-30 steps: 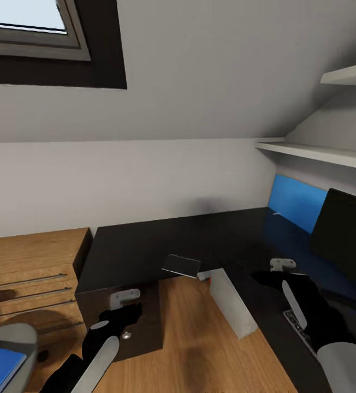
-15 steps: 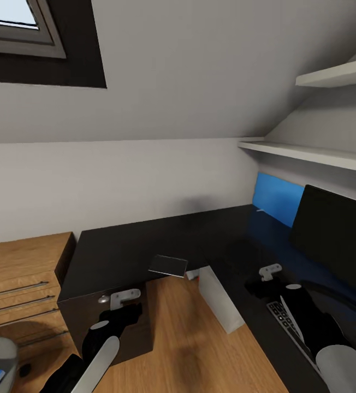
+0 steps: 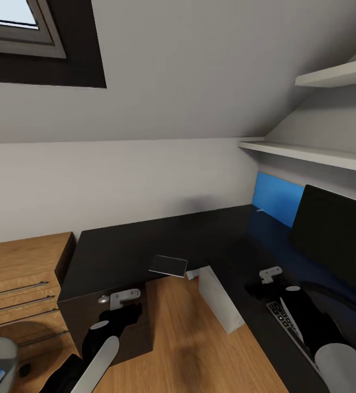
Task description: In the bedroom, organize the workspace by keeping the computer under the desk, ensuring the monitor is on the desk, placing the keyboard on the desk next to the monitor, placing the mouse on the desk next to the keyboard, moving the folder from the swivel chair onto the desk next to the mouse, stacking the notebook on top of the folder with the pen on top of the notebook, and positioning the swivel chair next to the desk.
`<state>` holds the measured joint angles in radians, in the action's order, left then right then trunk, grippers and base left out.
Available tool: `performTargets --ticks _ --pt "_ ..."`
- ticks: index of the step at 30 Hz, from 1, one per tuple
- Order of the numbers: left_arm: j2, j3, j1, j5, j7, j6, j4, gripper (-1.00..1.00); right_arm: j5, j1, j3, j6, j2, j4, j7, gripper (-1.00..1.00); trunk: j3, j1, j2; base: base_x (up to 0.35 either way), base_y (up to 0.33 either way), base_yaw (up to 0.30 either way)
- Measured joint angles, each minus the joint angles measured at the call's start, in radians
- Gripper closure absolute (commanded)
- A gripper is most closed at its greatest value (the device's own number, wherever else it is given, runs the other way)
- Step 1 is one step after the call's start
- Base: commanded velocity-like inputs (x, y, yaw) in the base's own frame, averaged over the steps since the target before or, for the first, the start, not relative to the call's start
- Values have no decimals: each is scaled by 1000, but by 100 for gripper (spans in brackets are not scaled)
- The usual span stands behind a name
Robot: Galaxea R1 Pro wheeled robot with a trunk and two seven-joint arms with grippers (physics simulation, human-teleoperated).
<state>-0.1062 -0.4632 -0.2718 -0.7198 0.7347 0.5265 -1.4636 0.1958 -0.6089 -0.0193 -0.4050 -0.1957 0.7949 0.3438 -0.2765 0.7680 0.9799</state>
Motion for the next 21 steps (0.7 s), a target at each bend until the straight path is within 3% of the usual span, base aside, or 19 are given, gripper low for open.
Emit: performTargets --ticks 7,9,10,14,21 --pt "0 -1 0 0 0 0 0 -100 2 -238 0 26 -14 -330 -16 100 0 0 0 0 0 0" --pt "1 -1 0 0 0 0 -1 -100 3 -278 0 45 -16 -396 -44 100 0 0 0 0 0 0" --pt "1 -1 0 0 0 0 -1 -100 2 -303 1 58 -15 -448 -95 100 0 0 0 0 0 0" --pt "1 -2 0 0 0 0 -2 -100 2 -320 7 64 -13 -555 -144 100 0 0 0 0 0 0" --pt "1 -2 0 0 0 0 -9 -100 3 -322 9 23 -14 -588 -152 100 0 0 0 54 0 0"
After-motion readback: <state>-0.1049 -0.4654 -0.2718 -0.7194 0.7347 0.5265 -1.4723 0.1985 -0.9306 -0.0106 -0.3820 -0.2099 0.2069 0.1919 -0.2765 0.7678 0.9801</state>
